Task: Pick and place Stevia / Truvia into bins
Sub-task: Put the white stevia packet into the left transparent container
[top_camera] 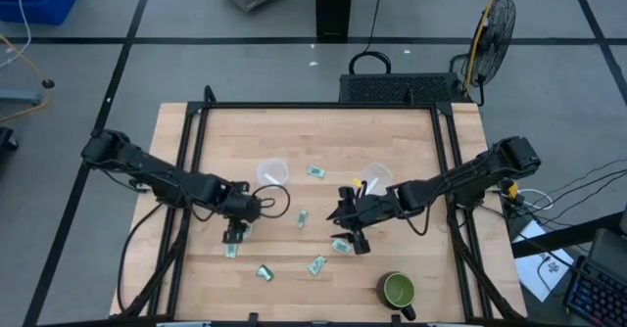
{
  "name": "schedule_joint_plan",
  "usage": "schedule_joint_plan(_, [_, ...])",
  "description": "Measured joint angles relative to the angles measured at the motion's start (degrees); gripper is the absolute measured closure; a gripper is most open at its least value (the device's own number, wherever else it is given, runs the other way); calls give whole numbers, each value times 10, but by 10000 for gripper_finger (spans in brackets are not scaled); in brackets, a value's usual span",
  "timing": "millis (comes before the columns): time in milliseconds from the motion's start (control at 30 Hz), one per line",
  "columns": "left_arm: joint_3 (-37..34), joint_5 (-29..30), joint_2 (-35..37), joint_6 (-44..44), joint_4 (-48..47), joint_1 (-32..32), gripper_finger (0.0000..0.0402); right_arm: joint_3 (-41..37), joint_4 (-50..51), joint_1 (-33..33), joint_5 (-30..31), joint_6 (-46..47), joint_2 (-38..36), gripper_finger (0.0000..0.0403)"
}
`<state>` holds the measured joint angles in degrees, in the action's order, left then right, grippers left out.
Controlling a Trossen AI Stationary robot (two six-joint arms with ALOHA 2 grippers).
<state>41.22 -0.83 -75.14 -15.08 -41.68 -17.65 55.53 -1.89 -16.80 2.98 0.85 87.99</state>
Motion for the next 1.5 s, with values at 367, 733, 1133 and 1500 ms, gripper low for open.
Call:
schedule_joint_plan(367, [-63,9,1,-6,86,-9,176,0,0,0,0,-34,0,179])
schedule_joint_plan(733, [-115,8,1,9,164,-9,176,0,0,0,0,-35,0,179])
schedule_joint_plan(1133, [-124,8,2,76,186,-8,185,0,0,0,0,-31,0,179])
schedule_joint_plan(1500, [-124,5,1,72,186,-8,336,0,0,0,0,-30,0,179])
